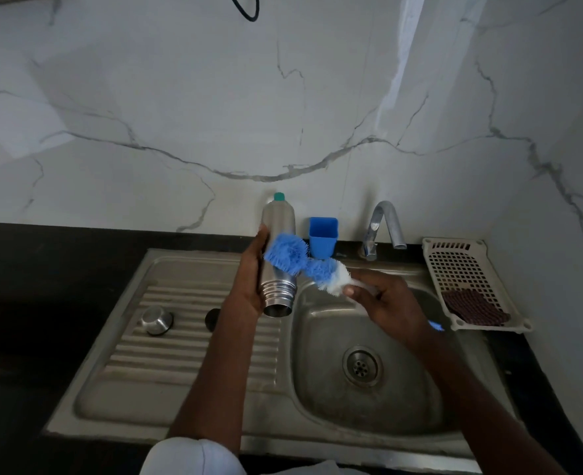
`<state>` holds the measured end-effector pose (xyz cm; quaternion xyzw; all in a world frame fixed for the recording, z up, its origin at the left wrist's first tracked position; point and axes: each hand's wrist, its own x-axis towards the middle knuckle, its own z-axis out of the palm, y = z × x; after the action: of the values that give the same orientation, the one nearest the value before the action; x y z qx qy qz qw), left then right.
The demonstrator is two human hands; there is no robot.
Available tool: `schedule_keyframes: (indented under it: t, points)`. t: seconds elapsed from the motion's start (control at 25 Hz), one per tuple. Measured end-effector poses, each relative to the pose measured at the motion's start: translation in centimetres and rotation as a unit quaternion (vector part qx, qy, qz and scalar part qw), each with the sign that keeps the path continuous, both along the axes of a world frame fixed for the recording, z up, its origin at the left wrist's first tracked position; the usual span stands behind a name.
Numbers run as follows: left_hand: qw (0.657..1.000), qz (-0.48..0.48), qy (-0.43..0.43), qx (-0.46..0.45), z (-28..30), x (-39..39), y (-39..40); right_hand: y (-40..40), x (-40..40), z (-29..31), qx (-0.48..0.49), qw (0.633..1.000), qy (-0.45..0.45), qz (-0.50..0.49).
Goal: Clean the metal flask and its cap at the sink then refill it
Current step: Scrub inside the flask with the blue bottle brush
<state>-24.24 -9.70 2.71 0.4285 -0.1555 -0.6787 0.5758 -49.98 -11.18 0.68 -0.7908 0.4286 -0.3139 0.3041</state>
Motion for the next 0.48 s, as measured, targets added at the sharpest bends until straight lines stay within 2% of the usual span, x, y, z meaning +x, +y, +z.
schedule_keyframes:
  t: [0.08, 0.16, 0.24, 0.28, 0.36, 0.4, 0.48]
  points:
    - [1.000, -0.013, 0.006, -0.015, 0.3, -0.6, 0.0, -1.4, -0.1, 0.1, -0.075, 0.995, 0.061, -0.024]
    - [0.996, -0.038, 0.060, -0.047, 0.4, -0.8, -0.3, -2.4, -0.4, 0.8, -0.108, 0.990, 0.061, -0.073]
    - [0.991, -0.055, 0.102, -0.067, 0.5, -0.4, -0.5, -2.0, -1.1, 1.4, -0.176, 0.983, 0.051, -0.010]
    - [0.992, -0.060, 0.091, -0.056, 0.4, -0.2, -0.4, -1.3, -1.5, 1.6, -0.205, 0.975, 0.068, 0.042]
    - [0.995, -0.068, 0.072, -0.017, 0.2, -0.4, -0.2, -0.6, -2.4, 1.4, -0.201, 0.969, 0.102, 0.098]
    - [0.995, -0.068, 0.068, -0.004, 0.1, -0.7, -0.2, -1.2, -2.5, 1.2, -0.192, 0.971, 0.114, 0.090]
    - [0.998, -0.050, 0.044, -0.008, 0.4, -1.5, 0.1, -2.4, -2.2, 1.9, -0.180, 0.977, 0.111, 0.004]
